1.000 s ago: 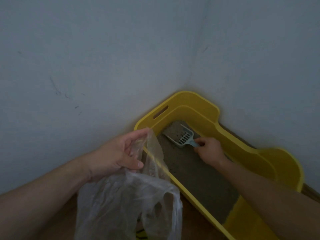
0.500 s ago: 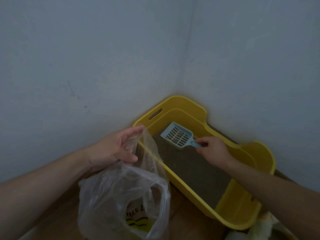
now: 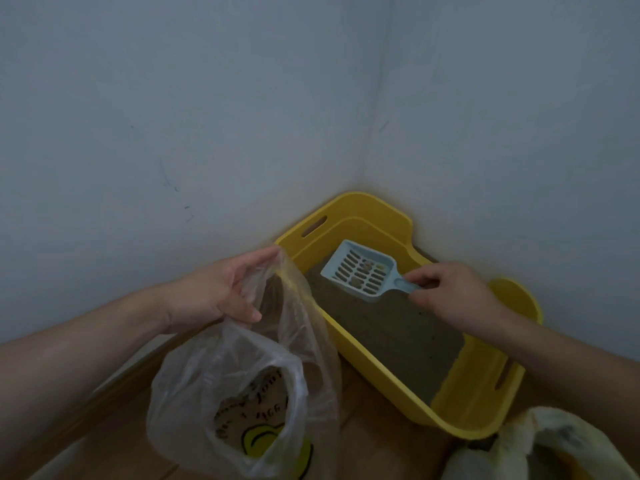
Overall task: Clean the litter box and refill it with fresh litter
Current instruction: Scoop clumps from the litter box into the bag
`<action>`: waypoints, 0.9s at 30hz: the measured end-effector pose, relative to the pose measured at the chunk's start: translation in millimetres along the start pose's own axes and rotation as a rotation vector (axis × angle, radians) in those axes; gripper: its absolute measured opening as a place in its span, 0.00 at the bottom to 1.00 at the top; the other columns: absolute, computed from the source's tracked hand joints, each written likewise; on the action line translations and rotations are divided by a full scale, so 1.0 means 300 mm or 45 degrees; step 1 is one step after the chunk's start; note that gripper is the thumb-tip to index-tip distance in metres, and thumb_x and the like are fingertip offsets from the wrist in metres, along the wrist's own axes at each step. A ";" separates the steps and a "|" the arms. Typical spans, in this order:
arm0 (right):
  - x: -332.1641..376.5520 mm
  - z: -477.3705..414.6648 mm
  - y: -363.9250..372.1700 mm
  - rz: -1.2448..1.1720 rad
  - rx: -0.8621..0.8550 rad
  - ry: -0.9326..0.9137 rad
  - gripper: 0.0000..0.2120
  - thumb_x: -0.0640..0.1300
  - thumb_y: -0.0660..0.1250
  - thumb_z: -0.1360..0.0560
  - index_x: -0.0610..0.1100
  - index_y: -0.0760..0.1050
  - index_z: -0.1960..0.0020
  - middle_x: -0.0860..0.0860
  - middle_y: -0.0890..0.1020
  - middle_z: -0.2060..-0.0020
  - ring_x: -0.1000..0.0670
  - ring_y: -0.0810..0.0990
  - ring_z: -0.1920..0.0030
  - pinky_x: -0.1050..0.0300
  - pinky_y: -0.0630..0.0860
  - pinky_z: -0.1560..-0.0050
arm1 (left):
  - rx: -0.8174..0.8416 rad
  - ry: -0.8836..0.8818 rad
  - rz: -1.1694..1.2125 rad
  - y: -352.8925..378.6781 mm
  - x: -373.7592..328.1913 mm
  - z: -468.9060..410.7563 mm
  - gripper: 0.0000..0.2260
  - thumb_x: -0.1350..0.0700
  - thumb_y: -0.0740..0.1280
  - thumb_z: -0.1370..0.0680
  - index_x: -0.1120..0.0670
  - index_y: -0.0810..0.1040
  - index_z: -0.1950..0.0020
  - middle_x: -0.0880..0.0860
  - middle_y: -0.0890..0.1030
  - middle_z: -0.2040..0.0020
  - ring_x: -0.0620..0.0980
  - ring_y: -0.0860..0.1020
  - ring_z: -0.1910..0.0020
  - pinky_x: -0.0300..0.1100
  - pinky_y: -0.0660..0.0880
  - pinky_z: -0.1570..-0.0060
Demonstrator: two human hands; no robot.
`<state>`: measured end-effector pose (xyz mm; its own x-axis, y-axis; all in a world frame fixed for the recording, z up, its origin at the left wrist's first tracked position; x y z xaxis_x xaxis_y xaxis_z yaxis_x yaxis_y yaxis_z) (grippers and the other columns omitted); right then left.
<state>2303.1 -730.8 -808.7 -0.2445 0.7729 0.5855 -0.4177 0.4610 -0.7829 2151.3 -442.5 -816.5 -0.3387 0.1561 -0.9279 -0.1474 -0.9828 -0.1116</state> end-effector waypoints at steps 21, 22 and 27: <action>0.347 0.271 0.176 0.241 0.312 -0.704 0.15 0.41 0.69 0.30 0.53 0.85 0.46 0.54 0.85 0.59 0.52 0.81 0.63 0.47 0.80 0.62 | 0.035 -0.069 -0.006 -0.055 -0.008 0.160 0.39 0.79 0.65 0.32 0.47 0.65 0.28 0.38 0.69 0.31 0.34 0.76 0.39 0.31 0.76 0.49; 0.357 0.272 0.202 0.287 0.306 -0.795 0.14 0.41 0.68 0.30 0.51 0.85 0.47 0.52 0.84 0.59 0.51 0.80 0.62 0.47 0.80 0.61 | 0.021 -0.066 -0.014 -0.059 -0.006 0.165 0.39 0.79 0.65 0.31 0.47 0.65 0.28 0.38 0.68 0.30 0.31 0.76 0.40 0.30 0.75 0.50; 0.382 0.300 0.299 0.561 0.170 -1.186 0.14 0.40 0.70 0.31 0.45 0.84 0.46 0.49 0.82 0.59 0.48 0.79 0.59 0.54 0.78 0.63 | 0.009 -0.063 -0.027 -0.073 0.019 0.180 0.39 0.78 0.66 0.31 0.48 0.64 0.26 0.40 0.64 0.26 0.28 0.74 0.40 0.29 0.75 0.51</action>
<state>2158.9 -640.2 -792.9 -0.9546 0.1916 0.2280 -0.2070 0.1236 -0.9705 2102.4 -414.5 -800.2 -0.3813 0.1815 -0.9065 -0.1616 -0.9785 -0.1280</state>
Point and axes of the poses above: each hand's wrist, its own z-axis away from the middle knuckle, its own y-axis out of the palm, x = y × z, the point moved 4 cm from there along -z, towards the middle knuckle
